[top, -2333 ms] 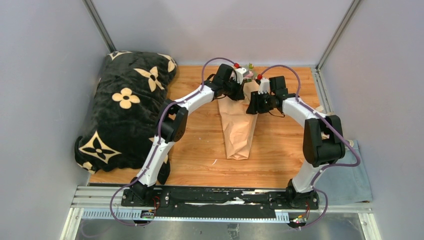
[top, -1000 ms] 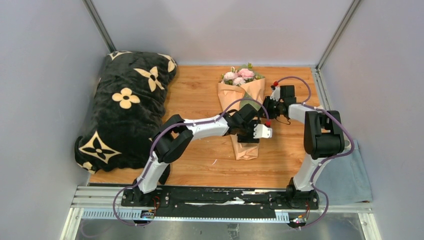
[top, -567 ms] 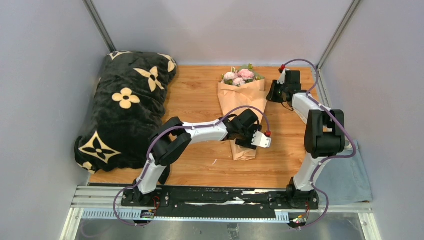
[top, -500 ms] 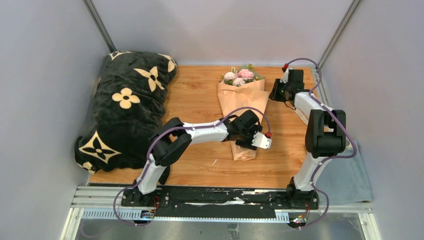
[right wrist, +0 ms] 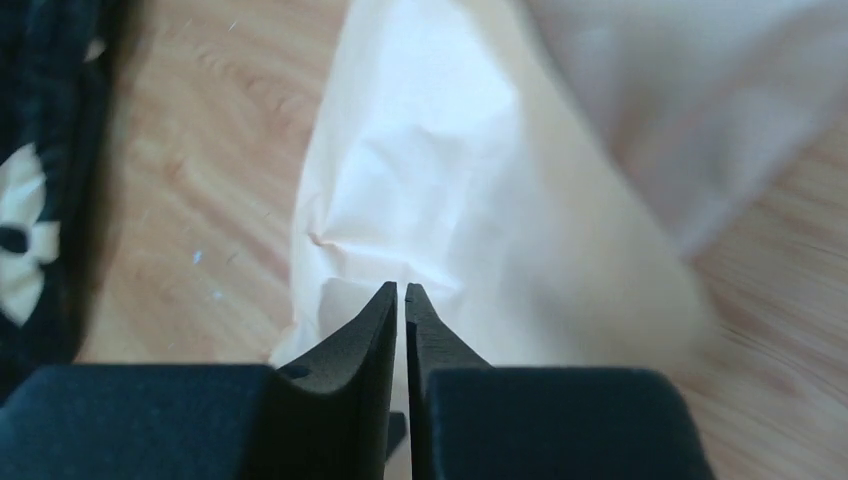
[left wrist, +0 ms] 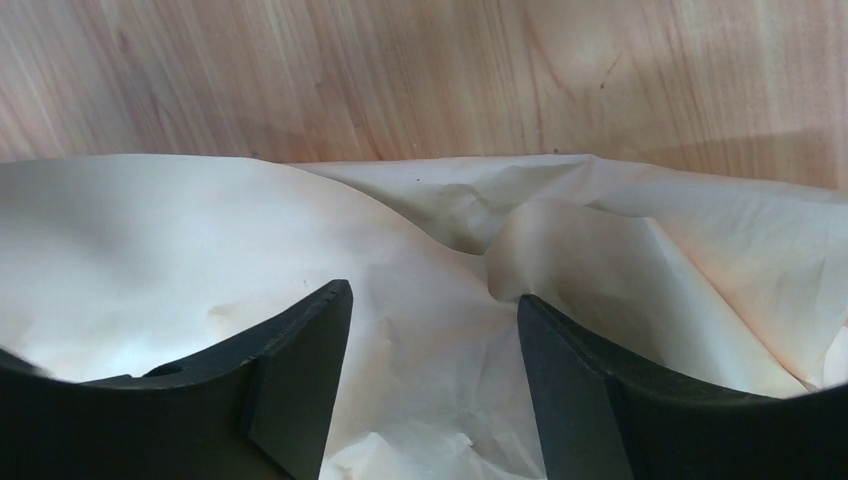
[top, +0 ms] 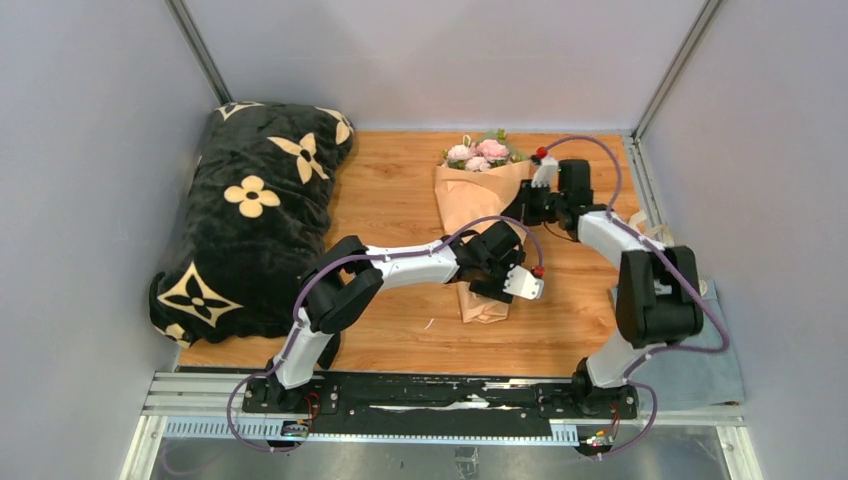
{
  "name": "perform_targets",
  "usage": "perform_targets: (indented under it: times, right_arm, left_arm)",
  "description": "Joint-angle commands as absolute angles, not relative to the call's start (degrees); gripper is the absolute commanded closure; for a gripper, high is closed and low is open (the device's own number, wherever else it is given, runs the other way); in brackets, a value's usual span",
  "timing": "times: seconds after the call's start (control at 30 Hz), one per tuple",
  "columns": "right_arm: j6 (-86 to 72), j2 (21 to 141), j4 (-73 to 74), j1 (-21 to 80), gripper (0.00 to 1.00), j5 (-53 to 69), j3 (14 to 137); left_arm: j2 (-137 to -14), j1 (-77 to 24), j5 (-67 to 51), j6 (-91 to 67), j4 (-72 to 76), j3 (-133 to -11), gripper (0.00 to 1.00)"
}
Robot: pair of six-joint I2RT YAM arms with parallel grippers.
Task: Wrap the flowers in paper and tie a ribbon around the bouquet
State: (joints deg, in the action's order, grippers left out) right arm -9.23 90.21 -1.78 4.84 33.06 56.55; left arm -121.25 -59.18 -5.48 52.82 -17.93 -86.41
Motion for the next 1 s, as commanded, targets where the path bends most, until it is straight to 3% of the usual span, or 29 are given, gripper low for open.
perform_targets:
  times: [0.0,0.3,0.47,0.6,0.83,0.97]
  right_arm:
    - [-12.77,101.35,-5.22,7.16,0.91,44.78,56.91]
    - [-12.75,112.4,-2.03,6.52,0.97,39.81,62.12]
    - [-12.87,113.27,-2.12,6.52,0.97,38.53,62.27]
    - [-12.46,113.21,-1.44,6.42,0.97,37.75,62.6]
    - [-11.35,112.15,-0.2,6.44,0.97,36.58,62.01]
    - [-11.0,112.41,0.59,6.54,0.97,36.27,62.19]
  left_arm:
    - [-123.1,-59.63,-6.95,49.64,-30.45,-86.03,0.28]
    - [-119.76,-61.35,-18.36,38.79,-36.3,-89.51,0.31]
    - [-120.85,-65.83,-20.85,35.85,-35.84,-84.99,0.54]
    - [-120.63,-68.66,-19.25,35.53,-35.89,-83.11,0.64]
    - [-115.74,-69.25,-20.28,35.51,-50.29,-92.07,0.63]
    - [-112.67,-63.76,-21.74,36.37,-53.98,-96.14,0.66]
